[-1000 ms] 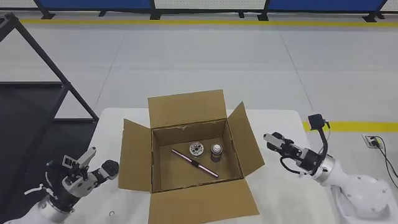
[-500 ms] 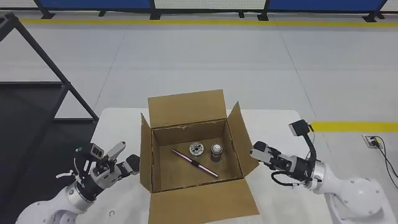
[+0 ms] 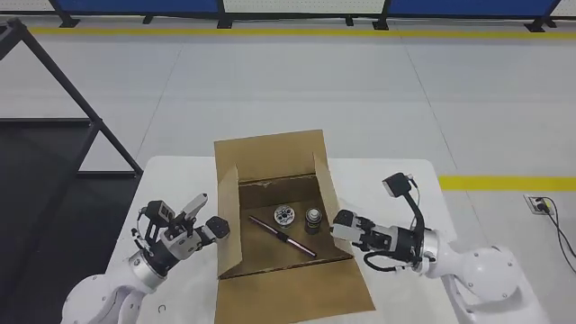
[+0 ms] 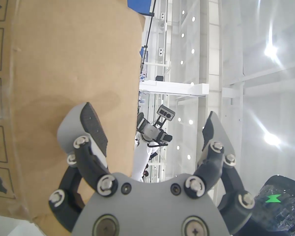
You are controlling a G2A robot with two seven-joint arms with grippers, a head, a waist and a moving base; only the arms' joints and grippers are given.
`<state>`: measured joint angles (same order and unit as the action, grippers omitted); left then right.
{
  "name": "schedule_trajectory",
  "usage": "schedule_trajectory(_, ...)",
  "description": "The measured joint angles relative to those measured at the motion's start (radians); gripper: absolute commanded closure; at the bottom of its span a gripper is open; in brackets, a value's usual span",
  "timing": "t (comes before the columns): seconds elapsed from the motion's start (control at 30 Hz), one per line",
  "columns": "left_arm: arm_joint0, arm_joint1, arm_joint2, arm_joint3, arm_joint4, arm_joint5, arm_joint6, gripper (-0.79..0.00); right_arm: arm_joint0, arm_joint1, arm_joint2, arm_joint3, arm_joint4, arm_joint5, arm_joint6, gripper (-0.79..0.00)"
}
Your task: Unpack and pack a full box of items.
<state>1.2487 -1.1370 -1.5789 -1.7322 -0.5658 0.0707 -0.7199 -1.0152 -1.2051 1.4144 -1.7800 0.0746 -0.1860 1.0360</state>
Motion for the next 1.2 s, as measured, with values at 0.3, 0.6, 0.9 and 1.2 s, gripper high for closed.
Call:
schedule_trajectory(0.3, 0.0, 0.0, 0.0, -0.001, 0.0, -0.001, 0.001, -0.785, -0.001, 0.0, -0.004, -0.001, -0.001, 0.003, -0.004, -0.785)
schedule_trajectory(0.6, -0.022, -0.004, 0.065, -0.025, -0.022, 0.061, 0.022, -0.785, 0.126, -0.025, -0.191, 0.079, -0.086, 0.173, -0.153, -0.785)
schedule_trajectory(0.9, -0.067, -0.013, 0.147, -0.003, 0.024, 0.113, 0.126, -0.785, 0.226, -0.046, -0.323, 0.17, -0.185, 0.225, -0.225, -0.785)
schedule_trajectory(1.2, -0.096, -0.017, 0.204, 0.019, 0.089, 0.16, 0.198, -0.785, 0.245, -0.051, -0.377, 0.189, -0.263, 0.276, -0.219, -0.785)
